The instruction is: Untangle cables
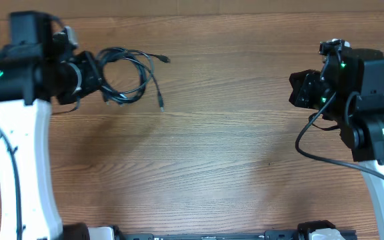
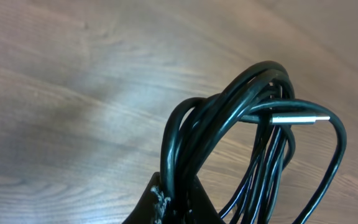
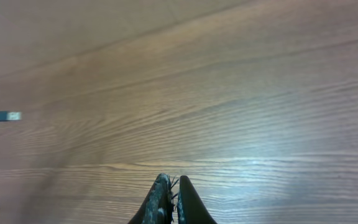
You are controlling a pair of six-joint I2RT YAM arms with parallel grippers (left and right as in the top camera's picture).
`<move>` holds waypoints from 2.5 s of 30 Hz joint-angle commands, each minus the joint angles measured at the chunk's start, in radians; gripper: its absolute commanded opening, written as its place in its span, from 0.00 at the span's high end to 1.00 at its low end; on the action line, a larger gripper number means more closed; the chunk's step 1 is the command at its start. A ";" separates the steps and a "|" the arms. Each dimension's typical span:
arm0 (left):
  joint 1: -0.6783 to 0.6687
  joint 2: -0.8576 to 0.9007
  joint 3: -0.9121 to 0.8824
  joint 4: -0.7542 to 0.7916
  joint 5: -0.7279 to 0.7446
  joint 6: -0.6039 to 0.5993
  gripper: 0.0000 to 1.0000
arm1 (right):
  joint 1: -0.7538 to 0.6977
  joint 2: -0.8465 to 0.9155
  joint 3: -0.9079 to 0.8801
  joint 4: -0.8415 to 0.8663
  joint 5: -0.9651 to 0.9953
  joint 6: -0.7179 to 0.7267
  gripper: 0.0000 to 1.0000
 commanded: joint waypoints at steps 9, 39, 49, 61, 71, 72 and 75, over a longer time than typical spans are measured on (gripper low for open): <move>-0.192 -0.012 0.033 0.052 0.084 0.067 0.96 | 0.148 -0.008 0.005 0.040 -0.102 0.003 0.54; -0.487 0.021 0.033 0.114 0.043 -0.023 0.96 | 0.298 -0.008 0.005 0.109 -0.106 0.055 0.62; -0.532 0.021 0.033 0.141 0.042 -0.031 0.96 | 0.302 -0.008 0.005 0.106 -0.142 0.054 0.58; -0.515 0.020 0.033 0.098 -0.033 -0.033 0.86 | 0.302 -0.010 0.005 0.084 -0.064 0.053 0.96; -0.399 0.020 0.033 -0.015 -0.121 -0.010 0.00 | 0.302 -0.047 0.005 0.058 -0.006 0.042 0.96; -0.394 0.020 0.033 -0.018 -0.121 -0.010 0.00 | 0.302 -0.051 0.005 0.059 -0.006 0.043 0.96; -0.394 0.020 0.033 -0.015 -0.102 -0.010 0.00 | 0.302 -0.058 0.005 0.062 -0.018 0.048 0.96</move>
